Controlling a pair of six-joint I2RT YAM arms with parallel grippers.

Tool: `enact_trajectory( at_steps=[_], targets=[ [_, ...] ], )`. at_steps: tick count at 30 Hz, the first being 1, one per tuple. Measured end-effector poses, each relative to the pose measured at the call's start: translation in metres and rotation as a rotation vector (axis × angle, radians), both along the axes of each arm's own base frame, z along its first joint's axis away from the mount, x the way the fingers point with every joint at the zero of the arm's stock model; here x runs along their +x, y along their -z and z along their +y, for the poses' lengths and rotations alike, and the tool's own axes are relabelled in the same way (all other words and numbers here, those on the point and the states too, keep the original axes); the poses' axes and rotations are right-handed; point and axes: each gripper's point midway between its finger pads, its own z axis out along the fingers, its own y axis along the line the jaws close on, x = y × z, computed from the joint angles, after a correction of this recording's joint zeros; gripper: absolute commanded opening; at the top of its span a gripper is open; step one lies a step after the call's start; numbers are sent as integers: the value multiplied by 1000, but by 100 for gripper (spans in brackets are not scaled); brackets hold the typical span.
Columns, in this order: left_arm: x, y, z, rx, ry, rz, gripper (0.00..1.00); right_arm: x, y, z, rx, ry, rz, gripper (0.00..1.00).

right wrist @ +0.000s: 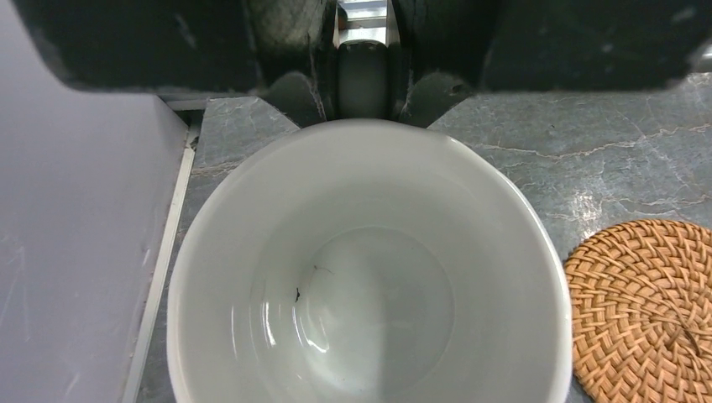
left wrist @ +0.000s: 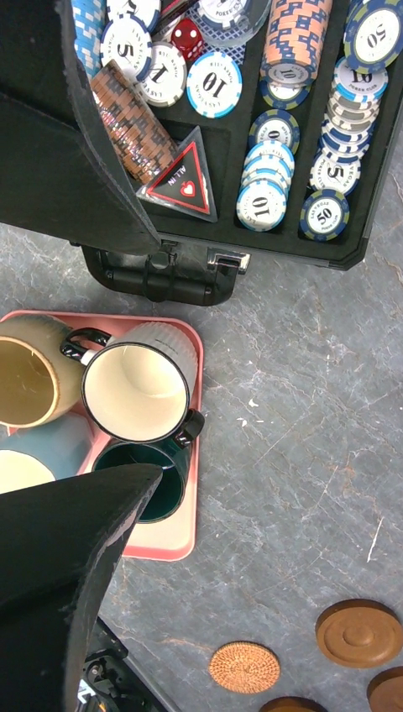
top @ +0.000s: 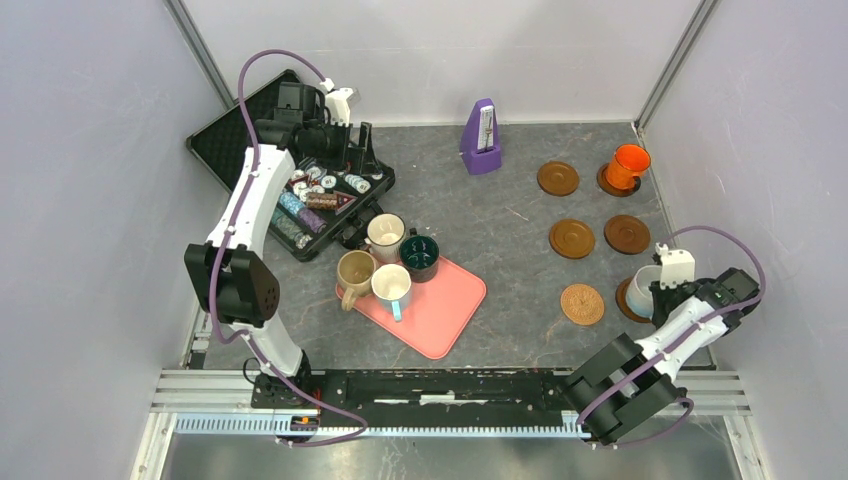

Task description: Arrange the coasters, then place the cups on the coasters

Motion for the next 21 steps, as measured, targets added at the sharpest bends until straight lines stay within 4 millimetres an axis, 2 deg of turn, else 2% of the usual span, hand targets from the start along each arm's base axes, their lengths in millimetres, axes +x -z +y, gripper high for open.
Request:
enact_trajectory(
  at_steps=[6, 14, 21],
  targets=[
    [-2, 2, 0, 2, 0, 12, 100, -4, 12, 2, 12, 12, 4, 0],
    [-3, 2, 1, 3, -1, 14, 100, 2, 8, -4, 1, 19, -45, 0],
    [-3, 2, 1, 3, -1, 14, 100, 6, 12, -2, 13, 10, -73, 5]
  ],
)
